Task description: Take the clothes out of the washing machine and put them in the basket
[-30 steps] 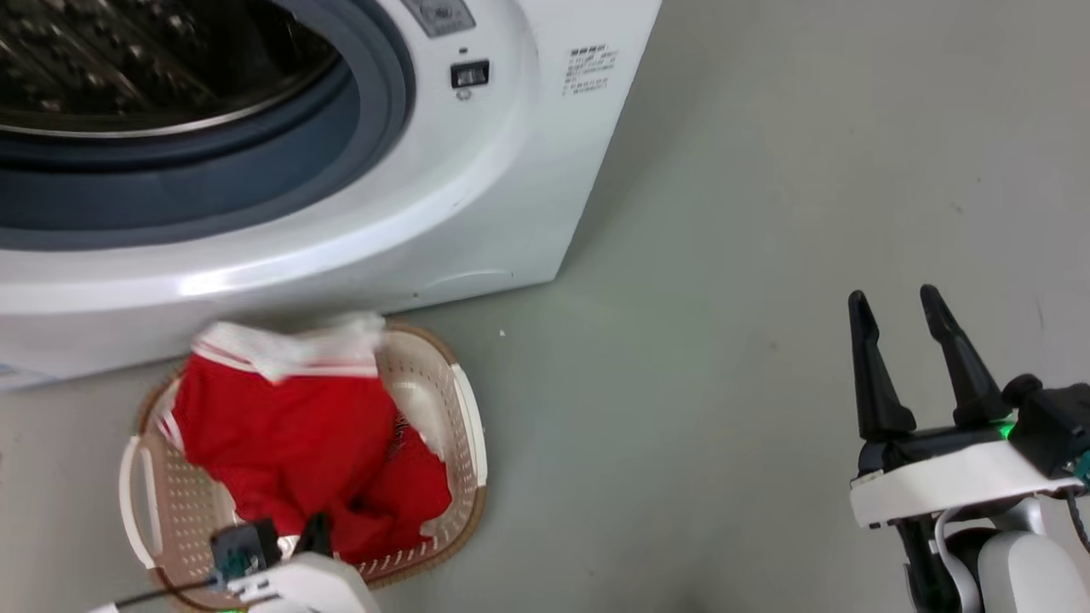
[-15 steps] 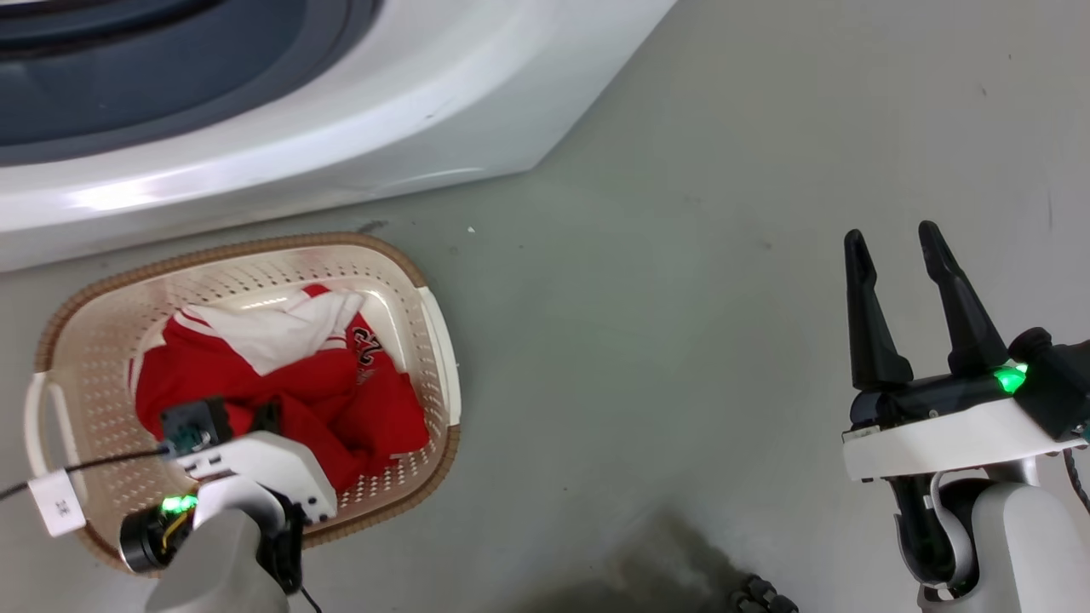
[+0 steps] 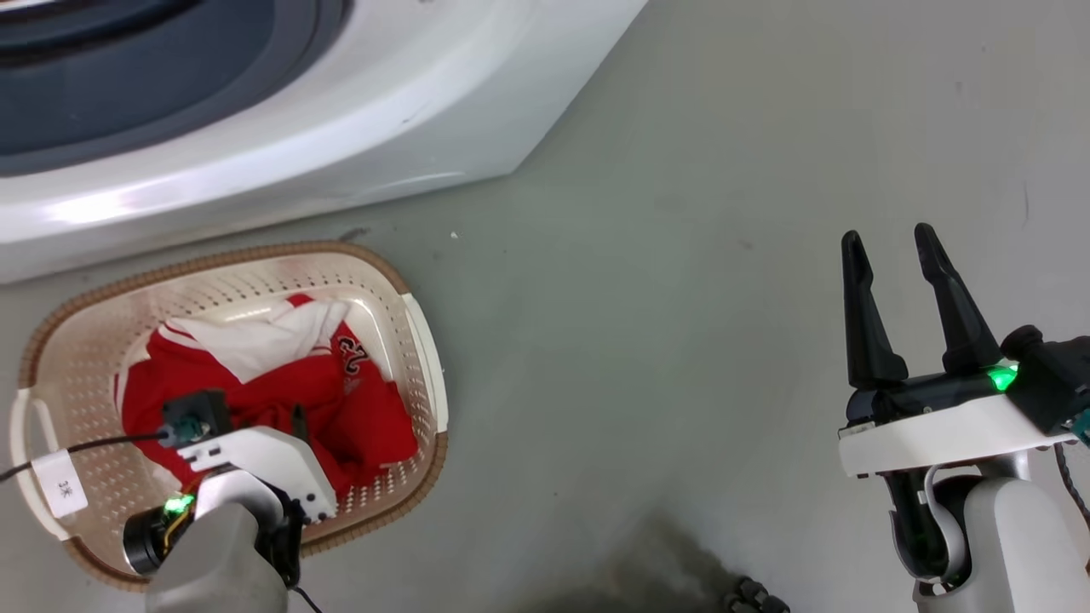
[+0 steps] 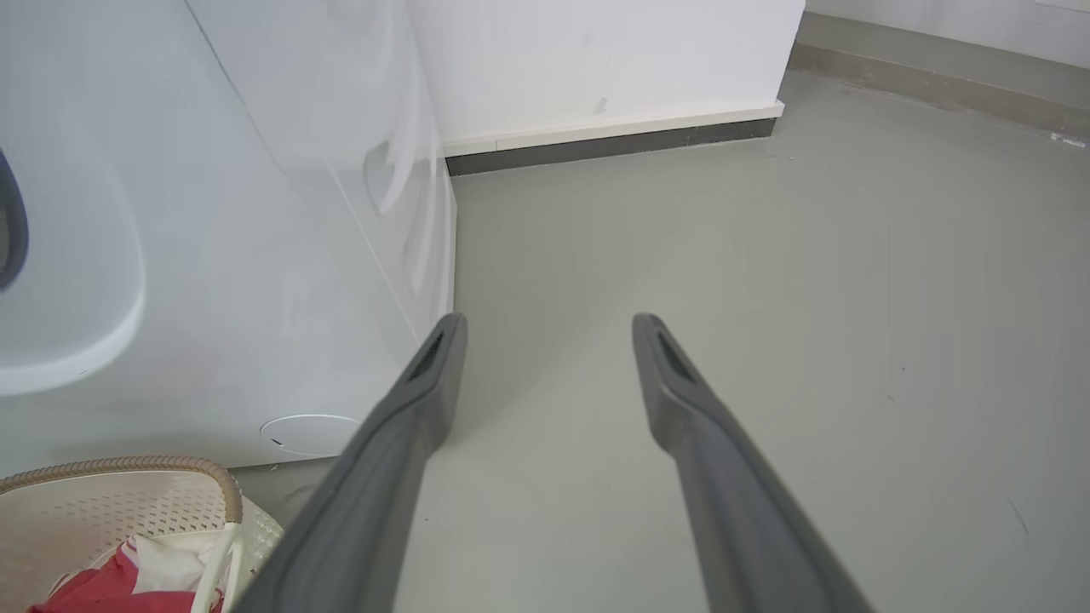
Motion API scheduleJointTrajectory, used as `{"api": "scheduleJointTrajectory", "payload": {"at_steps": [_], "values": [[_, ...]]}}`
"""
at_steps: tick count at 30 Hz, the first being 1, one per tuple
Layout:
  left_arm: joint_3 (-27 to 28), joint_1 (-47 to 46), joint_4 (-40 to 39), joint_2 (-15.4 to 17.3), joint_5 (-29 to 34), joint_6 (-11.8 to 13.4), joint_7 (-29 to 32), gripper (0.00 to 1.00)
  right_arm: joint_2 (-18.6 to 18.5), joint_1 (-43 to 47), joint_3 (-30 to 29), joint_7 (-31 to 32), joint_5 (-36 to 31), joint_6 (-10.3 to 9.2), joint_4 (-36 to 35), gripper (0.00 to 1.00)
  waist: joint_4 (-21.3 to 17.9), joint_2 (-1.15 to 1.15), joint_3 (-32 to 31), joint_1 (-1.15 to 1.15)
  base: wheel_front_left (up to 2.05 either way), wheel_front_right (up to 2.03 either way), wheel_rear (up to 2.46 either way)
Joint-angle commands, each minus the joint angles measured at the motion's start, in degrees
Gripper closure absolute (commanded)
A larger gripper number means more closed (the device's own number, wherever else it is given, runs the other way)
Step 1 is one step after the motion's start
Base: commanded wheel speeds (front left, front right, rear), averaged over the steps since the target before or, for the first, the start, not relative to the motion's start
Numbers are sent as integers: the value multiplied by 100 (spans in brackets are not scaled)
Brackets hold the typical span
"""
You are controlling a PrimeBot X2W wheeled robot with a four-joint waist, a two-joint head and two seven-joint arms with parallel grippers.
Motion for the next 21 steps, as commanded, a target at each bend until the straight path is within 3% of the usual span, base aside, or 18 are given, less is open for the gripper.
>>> {"api": "scheduleJointTrajectory", "payload": {"at_steps": [1, 6, 12, 21], "values": [[-26, 112, 54, -32, -25, -26, -38, 0, 0, -16, -17, -38, -94, -4, 42, 0, 57, 0, -266, -1, 0, 0, 0], [50, 366, 105, -176, -156, -256, -93, 0, -1, 118, -30, 32, -208, -4, 98, 0, 220, 0, -912, -1, 0, 0, 0], [53, 655, -31, -265, -153, -361, -136, 0, -2, 374, -85, 214, -368, -4, 69, 0, 448, 0, -1736, -1, 0, 0, 0], [178, 1193, -1384, -287, 224, -136, -131, 0, -2, 867, -168, 562, -557, -4, -125, 0, 796, 0, -2709, -1, 0, 0, 0]]}}
